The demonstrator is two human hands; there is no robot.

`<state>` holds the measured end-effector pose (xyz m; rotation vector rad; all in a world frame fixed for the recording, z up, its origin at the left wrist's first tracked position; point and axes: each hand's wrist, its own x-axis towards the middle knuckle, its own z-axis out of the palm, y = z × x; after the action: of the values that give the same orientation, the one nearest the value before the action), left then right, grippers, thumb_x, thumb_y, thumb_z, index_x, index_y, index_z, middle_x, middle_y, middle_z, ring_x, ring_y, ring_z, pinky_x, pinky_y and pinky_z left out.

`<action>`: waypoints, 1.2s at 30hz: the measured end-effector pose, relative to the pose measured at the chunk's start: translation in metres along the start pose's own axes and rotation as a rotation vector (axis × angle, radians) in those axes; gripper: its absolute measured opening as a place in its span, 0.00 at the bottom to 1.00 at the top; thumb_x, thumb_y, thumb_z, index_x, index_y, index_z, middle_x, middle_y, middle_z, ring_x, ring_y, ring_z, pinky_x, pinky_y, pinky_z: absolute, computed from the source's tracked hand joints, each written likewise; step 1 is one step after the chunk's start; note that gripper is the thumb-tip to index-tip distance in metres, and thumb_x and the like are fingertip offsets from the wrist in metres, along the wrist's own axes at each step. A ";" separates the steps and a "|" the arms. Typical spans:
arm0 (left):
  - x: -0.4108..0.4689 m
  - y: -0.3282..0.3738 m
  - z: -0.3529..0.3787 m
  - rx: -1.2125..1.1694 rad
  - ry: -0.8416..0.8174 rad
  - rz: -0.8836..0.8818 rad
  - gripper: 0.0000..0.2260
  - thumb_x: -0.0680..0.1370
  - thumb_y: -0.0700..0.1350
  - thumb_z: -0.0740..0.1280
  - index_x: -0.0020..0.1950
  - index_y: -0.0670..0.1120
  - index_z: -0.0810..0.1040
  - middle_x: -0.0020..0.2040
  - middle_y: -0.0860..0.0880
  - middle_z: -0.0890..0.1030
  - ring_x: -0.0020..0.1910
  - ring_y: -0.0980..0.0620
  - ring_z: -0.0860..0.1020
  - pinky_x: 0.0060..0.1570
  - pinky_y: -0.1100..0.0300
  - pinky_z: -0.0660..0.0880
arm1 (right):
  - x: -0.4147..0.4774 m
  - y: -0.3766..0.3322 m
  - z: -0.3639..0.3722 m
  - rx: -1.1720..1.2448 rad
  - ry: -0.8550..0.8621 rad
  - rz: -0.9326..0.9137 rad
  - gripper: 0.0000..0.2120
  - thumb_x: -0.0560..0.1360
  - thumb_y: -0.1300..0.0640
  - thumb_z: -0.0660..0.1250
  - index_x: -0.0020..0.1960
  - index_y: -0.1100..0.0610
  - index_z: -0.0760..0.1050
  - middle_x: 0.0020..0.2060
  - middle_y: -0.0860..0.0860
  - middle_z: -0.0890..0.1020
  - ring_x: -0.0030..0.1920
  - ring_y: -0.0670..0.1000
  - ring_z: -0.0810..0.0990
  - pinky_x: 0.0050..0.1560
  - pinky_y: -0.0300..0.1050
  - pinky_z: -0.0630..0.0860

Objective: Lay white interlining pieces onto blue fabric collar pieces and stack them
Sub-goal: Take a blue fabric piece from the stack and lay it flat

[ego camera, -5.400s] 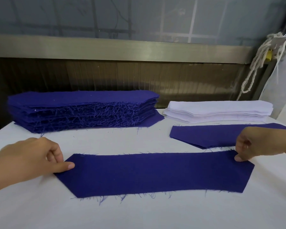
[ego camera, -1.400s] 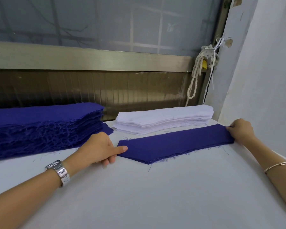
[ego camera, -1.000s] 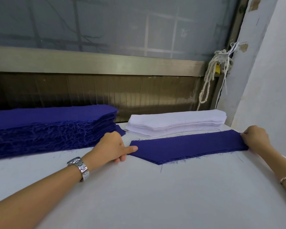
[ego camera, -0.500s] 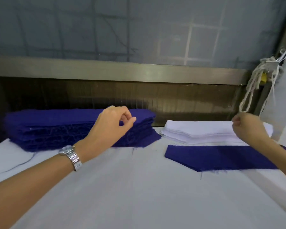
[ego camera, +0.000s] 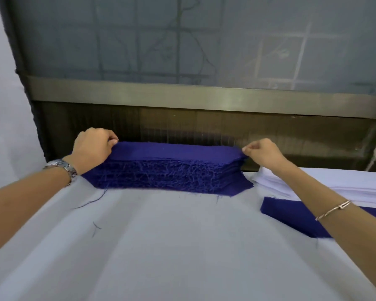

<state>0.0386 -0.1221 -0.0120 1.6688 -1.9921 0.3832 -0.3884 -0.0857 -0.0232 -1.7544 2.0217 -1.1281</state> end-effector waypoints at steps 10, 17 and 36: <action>0.007 -0.039 0.000 -0.021 -0.161 -0.138 0.13 0.82 0.50 0.64 0.62 0.47 0.81 0.54 0.45 0.82 0.49 0.47 0.78 0.45 0.53 0.75 | 0.014 -0.014 0.023 0.025 0.027 0.055 0.08 0.79 0.55 0.70 0.50 0.59 0.83 0.48 0.54 0.82 0.52 0.53 0.79 0.54 0.50 0.75; 0.009 -0.041 -0.005 -0.025 -0.203 -0.120 0.13 0.81 0.52 0.65 0.61 0.47 0.81 0.57 0.46 0.82 0.54 0.46 0.79 0.51 0.50 0.78 | 0.012 -0.019 0.022 0.021 0.163 0.005 0.08 0.75 0.56 0.74 0.38 0.53 0.79 0.40 0.50 0.81 0.48 0.52 0.79 0.50 0.49 0.75; 0.015 -0.048 0.001 -0.063 -0.243 -0.107 0.13 0.81 0.50 0.66 0.64 0.48 0.79 0.60 0.46 0.81 0.57 0.46 0.78 0.57 0.46 0.77 | 0.004 -0.015 0.022 0.006 0.192 -0.091 0.11 0.81 0.55 0.67 0.55 0.63 0.83 0.49 0.58 0.84 0.51 0.56 0.82 0.55 0.54 0.79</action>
<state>0.0829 -0.1451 -0.0096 1.8460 -2.0496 0.0811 -0.3649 -0.0978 -0.0263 -1.8141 2.0593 -1.3777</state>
